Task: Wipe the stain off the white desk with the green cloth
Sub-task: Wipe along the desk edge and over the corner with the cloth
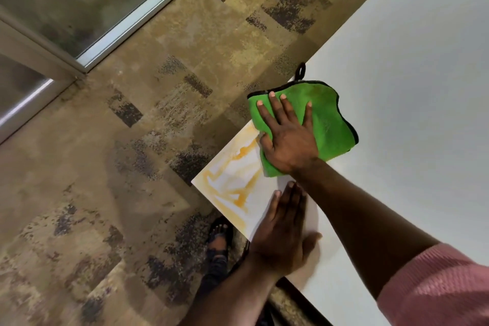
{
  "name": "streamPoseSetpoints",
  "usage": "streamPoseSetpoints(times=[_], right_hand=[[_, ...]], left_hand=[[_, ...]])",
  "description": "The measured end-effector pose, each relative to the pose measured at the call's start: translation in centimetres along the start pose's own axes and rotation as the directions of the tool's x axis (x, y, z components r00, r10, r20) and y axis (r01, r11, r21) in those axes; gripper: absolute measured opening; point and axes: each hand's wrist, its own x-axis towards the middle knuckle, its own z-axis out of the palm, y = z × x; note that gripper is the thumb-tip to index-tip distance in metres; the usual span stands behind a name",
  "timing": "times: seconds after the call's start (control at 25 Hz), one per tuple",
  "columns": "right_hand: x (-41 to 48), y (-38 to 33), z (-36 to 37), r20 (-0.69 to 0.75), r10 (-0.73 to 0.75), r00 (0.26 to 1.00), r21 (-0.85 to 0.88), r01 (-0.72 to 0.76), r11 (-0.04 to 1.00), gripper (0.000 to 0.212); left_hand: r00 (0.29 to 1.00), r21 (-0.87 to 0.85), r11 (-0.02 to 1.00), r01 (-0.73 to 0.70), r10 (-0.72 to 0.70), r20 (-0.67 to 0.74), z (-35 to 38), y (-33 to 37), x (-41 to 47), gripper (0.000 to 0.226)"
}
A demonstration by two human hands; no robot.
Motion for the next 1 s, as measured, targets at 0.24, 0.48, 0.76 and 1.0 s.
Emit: streamPoseSetpoints(times=[0.24,0.48,0.76,1.0], right_hand=[[-0.7,0.8,-0.5,0.03,0.002,1.0,0.002,-0.002,1.0,0.073],[-1.8,3.9,-4.0,-0.1,0.028,0.995,0.334,0.006,0.943,0.063],[-11.9,8.4,-1.7,-0.199,0.512,0.836,0.325,-0.436,0.839,0.061],[-13.0,8.4,1.1,-0.09,0.53,0.843,0.16,-0.513,0.843,0.069]], left_hand=[[1.0,-0.005,1.0,0.026,-0.026,-0.017,0.2,0.0,0.0,0.08],[0.982,-0.185,0.982,0.027,-0.06,-0.179,-2.5,-1.0,0.1,0.061],[0.963,-0.058,0.994,0.095,-0.106,-0.247,-8.6,-3.2,14.1,0.062],[0.992,0.182,0.976,0.118,-0.126,0.029,-5.2,-4.1,20.0,0.073]])
